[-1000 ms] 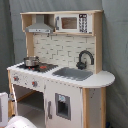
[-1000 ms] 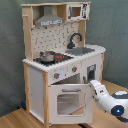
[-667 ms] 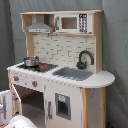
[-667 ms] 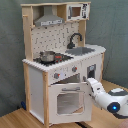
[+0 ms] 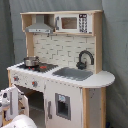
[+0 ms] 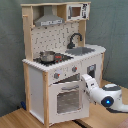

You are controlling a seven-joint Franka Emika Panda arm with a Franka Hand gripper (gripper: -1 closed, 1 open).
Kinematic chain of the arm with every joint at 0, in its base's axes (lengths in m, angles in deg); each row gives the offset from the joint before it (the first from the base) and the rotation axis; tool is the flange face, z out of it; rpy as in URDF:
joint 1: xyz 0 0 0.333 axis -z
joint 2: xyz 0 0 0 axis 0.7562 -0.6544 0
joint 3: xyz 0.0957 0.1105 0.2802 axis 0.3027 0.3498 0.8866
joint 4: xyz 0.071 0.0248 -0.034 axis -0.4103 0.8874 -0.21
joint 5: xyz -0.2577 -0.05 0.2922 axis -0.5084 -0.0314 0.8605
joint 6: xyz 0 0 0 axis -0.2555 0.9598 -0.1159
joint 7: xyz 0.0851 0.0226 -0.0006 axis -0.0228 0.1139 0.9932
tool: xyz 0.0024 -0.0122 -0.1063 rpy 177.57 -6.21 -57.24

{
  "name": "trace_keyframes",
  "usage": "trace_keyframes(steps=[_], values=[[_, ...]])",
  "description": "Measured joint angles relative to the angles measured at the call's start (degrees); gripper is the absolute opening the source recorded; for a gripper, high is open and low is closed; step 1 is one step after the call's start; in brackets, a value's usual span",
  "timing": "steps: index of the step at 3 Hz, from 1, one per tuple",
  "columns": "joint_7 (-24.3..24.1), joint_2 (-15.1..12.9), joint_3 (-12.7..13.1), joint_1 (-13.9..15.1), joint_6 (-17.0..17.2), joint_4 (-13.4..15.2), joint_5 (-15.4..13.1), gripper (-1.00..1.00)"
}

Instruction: Play with the kitchen

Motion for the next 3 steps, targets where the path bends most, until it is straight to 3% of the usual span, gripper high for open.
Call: trace_keyframes(steps=[1, 2, 3], values=[[0.0, 0.0, 0.0, 3.8, -5.1, -0.4, -0.1, 1.00], [-0.3, 0.2, -3.7, 4.1, -7.5, -2.5, -3.3, 1.00], [-4.3, 0.8, -1.4, 4.5, -9.3, -2.4, -6.3, 1.00]])
